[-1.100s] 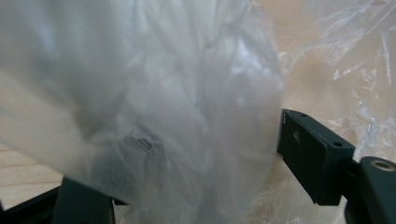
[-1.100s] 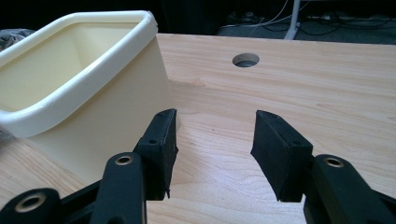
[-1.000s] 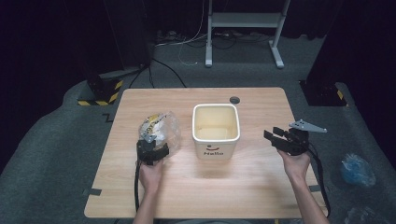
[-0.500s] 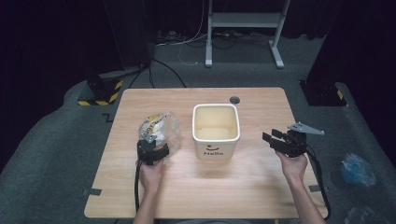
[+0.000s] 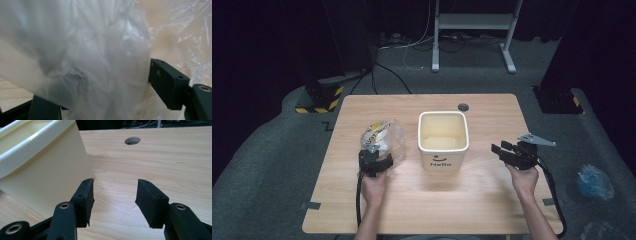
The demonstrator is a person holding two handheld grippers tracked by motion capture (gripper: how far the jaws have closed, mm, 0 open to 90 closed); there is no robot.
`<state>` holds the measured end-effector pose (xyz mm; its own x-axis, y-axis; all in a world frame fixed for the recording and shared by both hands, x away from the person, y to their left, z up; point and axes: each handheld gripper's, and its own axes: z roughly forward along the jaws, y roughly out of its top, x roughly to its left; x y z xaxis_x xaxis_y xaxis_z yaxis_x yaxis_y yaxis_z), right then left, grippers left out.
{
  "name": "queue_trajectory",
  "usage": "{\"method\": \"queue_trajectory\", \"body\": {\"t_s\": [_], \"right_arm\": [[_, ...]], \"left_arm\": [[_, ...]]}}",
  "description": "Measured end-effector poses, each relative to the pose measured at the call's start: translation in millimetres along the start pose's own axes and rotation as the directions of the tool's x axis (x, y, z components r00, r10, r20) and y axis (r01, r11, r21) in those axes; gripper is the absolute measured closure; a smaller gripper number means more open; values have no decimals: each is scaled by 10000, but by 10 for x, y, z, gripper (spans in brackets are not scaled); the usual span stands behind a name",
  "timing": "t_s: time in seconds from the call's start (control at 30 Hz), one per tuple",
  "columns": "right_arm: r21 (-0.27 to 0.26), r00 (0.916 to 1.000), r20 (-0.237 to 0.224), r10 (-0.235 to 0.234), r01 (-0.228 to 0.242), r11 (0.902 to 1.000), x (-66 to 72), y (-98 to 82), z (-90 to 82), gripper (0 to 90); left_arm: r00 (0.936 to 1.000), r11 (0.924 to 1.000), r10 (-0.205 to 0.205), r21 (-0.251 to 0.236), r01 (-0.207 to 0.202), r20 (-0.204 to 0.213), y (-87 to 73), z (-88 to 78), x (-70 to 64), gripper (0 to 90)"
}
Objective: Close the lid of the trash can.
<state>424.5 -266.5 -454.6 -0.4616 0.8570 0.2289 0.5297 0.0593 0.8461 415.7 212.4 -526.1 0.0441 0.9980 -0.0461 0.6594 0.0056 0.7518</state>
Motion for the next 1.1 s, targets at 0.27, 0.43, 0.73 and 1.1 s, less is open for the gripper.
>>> {"method": "queue_trajectory", "body": {"t_s": [0.27,0.43,0.73,1.1], "right_arm": [[10,9999,-20,136,-136,9999,-27,-54,43,475],[88,9997,-8,249,-249,9997,-49,-98,78,475],[175,9997,-42,260,-259,9995,-42,-132,141,469],[396,9996,156,226,-233,9989,-48,-161,207,468]], "left_arm": [[10000,10000,29,19,-29,-6,0,1,-5,299],[10000,10000,35,17,-35,-4,1,1,-4,298],[10000,10000,51,17,-51,-39,1,2,-8,298],[10000,10000,6,4,-6,-17,0,1,-1,300]]}}
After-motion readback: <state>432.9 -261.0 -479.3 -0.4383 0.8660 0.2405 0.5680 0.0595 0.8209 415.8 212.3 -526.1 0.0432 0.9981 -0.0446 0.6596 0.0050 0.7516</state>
